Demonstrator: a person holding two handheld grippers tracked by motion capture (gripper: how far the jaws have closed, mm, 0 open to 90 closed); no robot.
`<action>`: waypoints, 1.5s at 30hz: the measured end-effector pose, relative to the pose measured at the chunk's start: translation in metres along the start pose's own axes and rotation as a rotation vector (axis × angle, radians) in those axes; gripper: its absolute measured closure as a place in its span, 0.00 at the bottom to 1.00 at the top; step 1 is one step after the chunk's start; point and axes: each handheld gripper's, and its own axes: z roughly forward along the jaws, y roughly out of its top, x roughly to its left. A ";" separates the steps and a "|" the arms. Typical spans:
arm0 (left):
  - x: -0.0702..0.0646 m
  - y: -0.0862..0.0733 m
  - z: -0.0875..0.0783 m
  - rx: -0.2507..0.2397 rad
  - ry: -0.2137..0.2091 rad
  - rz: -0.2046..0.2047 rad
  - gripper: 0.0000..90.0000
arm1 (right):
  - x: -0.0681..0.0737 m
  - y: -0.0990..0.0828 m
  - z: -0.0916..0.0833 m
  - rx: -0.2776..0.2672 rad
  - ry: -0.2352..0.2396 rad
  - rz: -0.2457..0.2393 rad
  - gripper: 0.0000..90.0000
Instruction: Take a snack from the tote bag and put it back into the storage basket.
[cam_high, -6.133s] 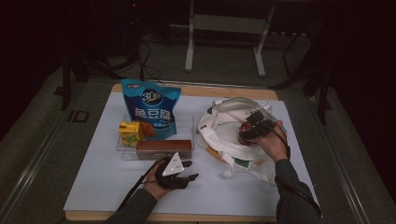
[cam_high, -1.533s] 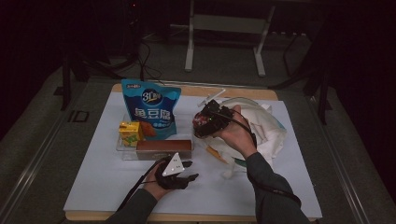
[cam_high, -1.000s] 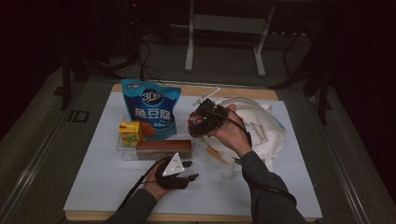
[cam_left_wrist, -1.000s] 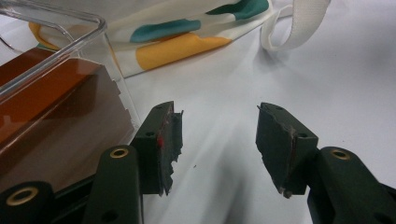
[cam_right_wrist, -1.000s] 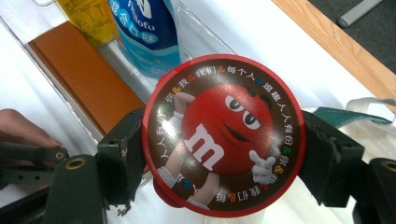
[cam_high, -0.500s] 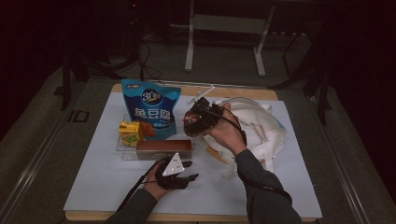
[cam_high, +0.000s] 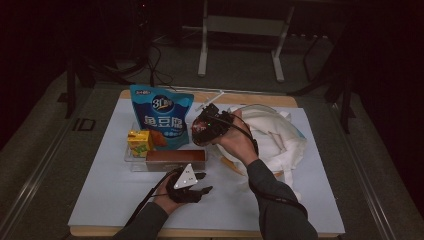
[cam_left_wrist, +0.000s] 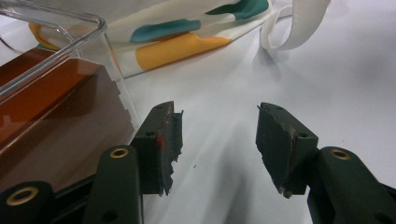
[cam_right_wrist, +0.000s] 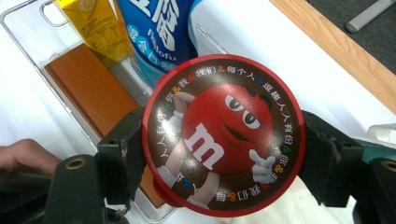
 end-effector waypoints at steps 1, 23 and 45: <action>0.000 0.000 0.000 0.000 0.000 0.000 0.53 | 0.001 0.000 0.000 -0.001 0.001 0.003 0.29; 0.000 0.000 0.000 0.000 0.002 0.002 0.53 | 0.011 0.011 0.014 0.011 0.006 -0.012 0.29; 0.000 0.000 0.000 0.000 0.000 0.002 0.53 | 0.013 0.009 0.034 0.037 0.001 0.020 0.29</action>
